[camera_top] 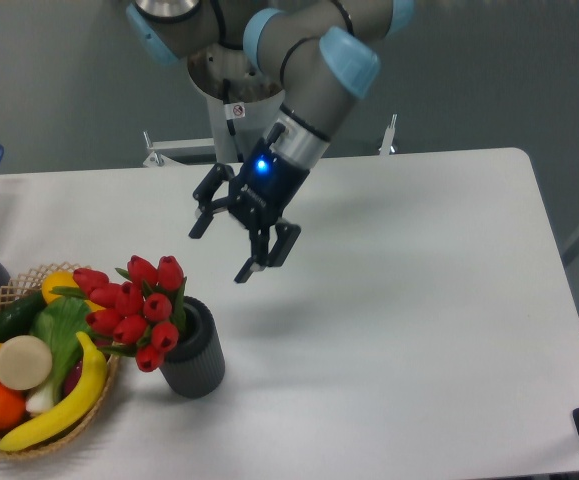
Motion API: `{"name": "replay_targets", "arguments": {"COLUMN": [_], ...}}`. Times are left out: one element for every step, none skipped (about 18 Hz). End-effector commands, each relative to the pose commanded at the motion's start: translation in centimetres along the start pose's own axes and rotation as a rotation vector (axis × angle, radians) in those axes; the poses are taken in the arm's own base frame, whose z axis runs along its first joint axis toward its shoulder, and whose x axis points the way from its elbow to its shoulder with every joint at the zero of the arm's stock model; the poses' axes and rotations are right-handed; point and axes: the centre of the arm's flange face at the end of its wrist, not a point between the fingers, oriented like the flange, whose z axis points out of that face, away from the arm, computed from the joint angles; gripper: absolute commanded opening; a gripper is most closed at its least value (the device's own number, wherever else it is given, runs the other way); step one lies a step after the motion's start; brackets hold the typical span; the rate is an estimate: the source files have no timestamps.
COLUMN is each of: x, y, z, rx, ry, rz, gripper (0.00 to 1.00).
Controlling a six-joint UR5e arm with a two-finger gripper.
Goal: Pick up the flowers from the vase
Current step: 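Lower the open gripper around the tulip stems above the vase rim, then close the gripper on the tulip stems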
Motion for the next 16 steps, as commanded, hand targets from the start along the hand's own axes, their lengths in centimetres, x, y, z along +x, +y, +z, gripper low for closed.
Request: {"name": "replay_targets", "arguments": {"x": [-0.2,-0.5,-0.9,-1.3,-1.6,-1.6,-2.2,-2.8,-2.8,-2.9,-3.0,-3.0,-2.9,-2.8,-2.8,-2.8], "y": [-0.3,-0.4,-0.5,-0.3,-0.2,-0.3,-0.3,-0.6,-1.3,-1.6,-1.4,-1.3,-1.4,-1.5,-1.6,-1.6], "z": [0.4,0.7,0.9,1.2,1.7,2.8,3.2,3.5,4.2,4.8,5.1,5.3,5.5,5.6,5.6,5.7], "rx": [0.012,0.032,0.055,0.067,0.066,0.062,0.060,0.062,0.064,0.064,0.065,0.065,0.067,0.071,0.072,0.075], "ry": [0.010,0.019,0.026,0.034,0.042,0.058,0.063,0.063,0.075,0.084,0.088,0.093,0.097,0.100,0.101,0.103], "rz": [0.005,-0.003,-0.005,-0.012,-0.013,-0.002,0.000,0.004,0.015,0.019,0.015,0.012,0.015,0.014,0.016,0.017], "gripper": [1.00,1.00,1.00,1.00,1.00,1.00,1.00,1.00,1.00,1.00,1.00,1.00,1.00,1.00,1.00,1.00]}}
